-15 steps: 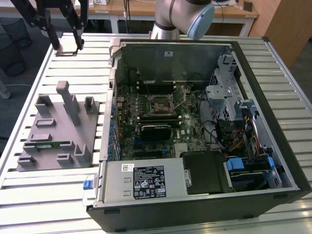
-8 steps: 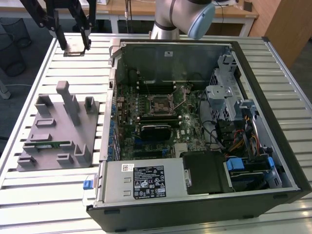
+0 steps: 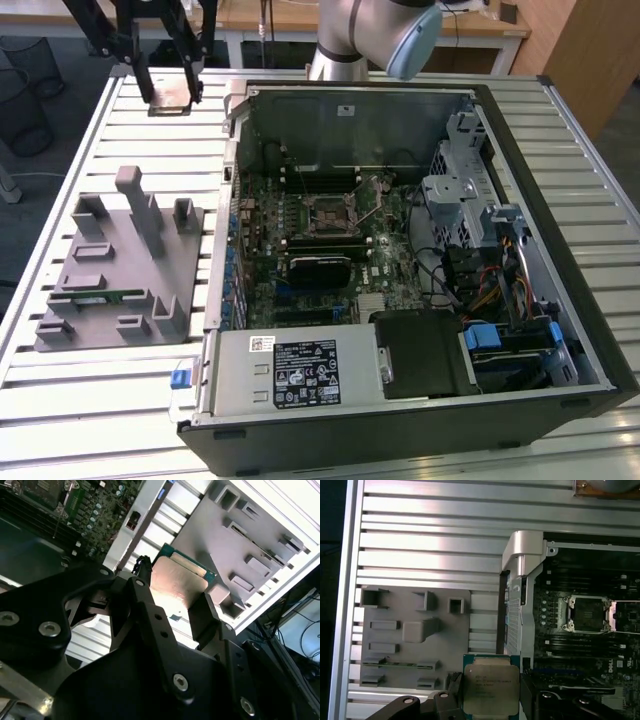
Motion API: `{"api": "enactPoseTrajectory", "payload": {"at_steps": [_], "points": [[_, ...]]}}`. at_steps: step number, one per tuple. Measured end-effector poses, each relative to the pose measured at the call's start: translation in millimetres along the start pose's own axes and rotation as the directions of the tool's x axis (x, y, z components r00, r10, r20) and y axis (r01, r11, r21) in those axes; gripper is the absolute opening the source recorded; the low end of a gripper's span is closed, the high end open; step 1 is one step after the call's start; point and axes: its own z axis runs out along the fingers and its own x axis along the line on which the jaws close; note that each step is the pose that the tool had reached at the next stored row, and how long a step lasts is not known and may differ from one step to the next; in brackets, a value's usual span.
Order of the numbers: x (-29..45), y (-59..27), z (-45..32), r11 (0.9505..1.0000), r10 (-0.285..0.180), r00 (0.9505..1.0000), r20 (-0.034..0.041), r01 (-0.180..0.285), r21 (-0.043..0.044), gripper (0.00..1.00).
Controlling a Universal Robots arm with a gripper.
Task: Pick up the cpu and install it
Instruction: 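Pick up the cpu and move it towards the insertion slot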
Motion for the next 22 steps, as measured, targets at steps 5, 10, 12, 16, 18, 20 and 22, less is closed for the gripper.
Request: {"api": "enactPoseTrajectory", "payload": {"at_steps": [5, 10, 12, 16, 18, 20, 22], "points": [[-11.3, -0.4, 0.3, 1.0, 0.0, 1.0, 0.0001, 0.0, 0.0, 0.54], [-22.5, -0.9, 0.5, 1.0, 0.0, 1.0, 0.0, 0.0, 0.0, 0.54], [-27.5, -1.0, 0.6, 1.0, 0.0, 1.0, 0.0001, 0.0, 0.0, 0.54], [-36.5, -1.4, 0.8, 1.0, 0.0, 1.0, 0.0001, 0.0, 0.0, 0.54], [-40.9, -1.5, 0.9, 1.0, 0.0, 1.0, 0.0001, 0.0, -0.0001, 0.54], [-44.7, -1.4, 1.0, 1.0, 0.0, 1.0, 0.0, 0.0, 0.0, 0.54], [-47.8, -1.0, 1.2, 1.0, 0.0, 1.0, 0.0, 0.0, 0.0001, 0.54]]}}
